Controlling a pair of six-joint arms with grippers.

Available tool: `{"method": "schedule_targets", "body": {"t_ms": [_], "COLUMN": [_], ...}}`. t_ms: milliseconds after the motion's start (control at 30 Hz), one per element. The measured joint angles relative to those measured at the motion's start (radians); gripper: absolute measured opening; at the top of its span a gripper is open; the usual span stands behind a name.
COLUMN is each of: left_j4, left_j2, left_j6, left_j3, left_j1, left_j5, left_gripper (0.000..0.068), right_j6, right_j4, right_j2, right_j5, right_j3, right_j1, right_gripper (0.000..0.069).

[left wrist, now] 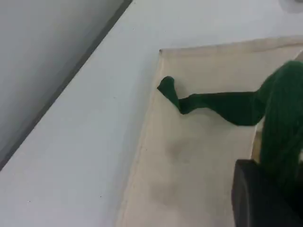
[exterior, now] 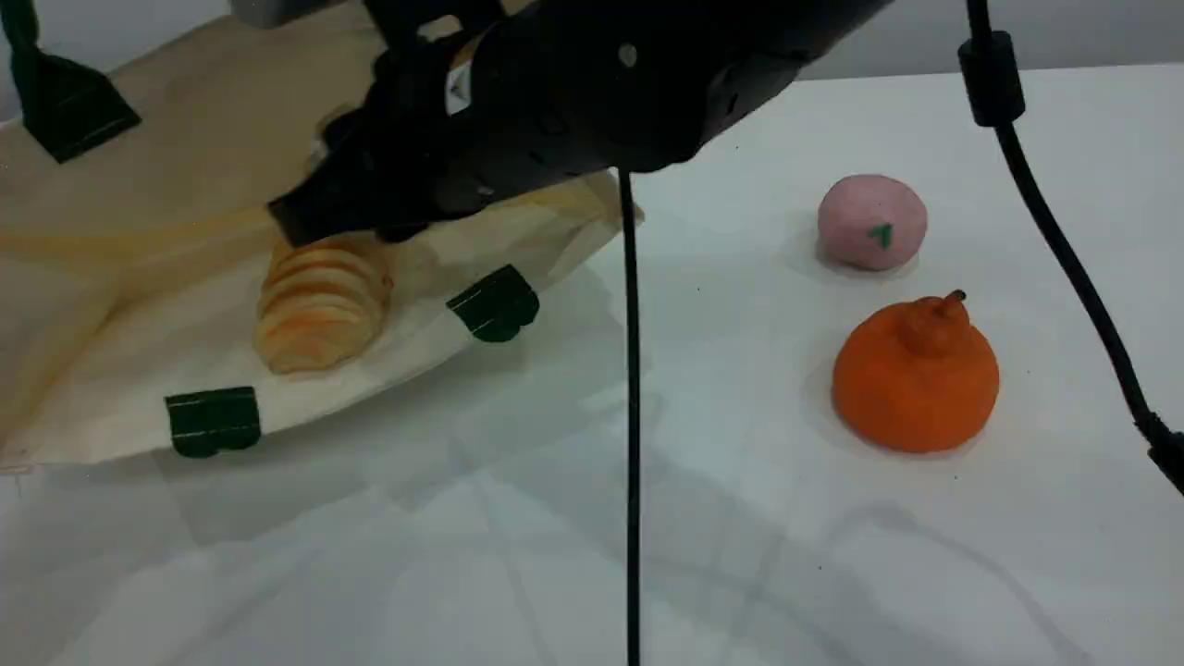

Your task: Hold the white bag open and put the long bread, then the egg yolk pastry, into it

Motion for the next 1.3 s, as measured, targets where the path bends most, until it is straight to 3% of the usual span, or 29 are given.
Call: {"method": "schedule_targets", "body": {"t_ms": [367,467,633,733,1133,1300], "left_j4": [0.001,0.001,0.002,0.002,0.005,0.005], "left_j2": [0.000,0.000,0.000,0.000,0.000,0.000], "left_j6": [0.000,0.000,0.000,0.000,0.001,0.001], "left_j3": [-0.001,-0.001,-0.001,-0.001,-0.001,-0.001], "left_j1": [0.000,0.000,0.000,0.000,0.000,0.000], "left_j5": [-0.002,-0.002,0.000,0.000,0.000,0.000], "left_gripper": [0.0081,0.0081,0.0081,0.0081,0.0081,0.0081], "right_j6": [0.005,0.008,0.022,0.023,-0.070,-0.063], "right_j4": [0.000,0.000,0.029,0.033,0.006,-0.072], "right_j2": [0.013,0.010,0.003,-0.015,-0.265,-0.386], "right_j5": [0.002,0.001,0.045,0.097,0.445,0.529], "right_j3": [-0.003,-0.003,-0.003,-0.003,-0.003,-0.003], "right_j1": [-0.007,-0.007,-0.007,-0.007,-0.008,-0.022], "right_gripper": [0.0186,0.0270,0.0500,0.0579,0.0571,0.0571]}}
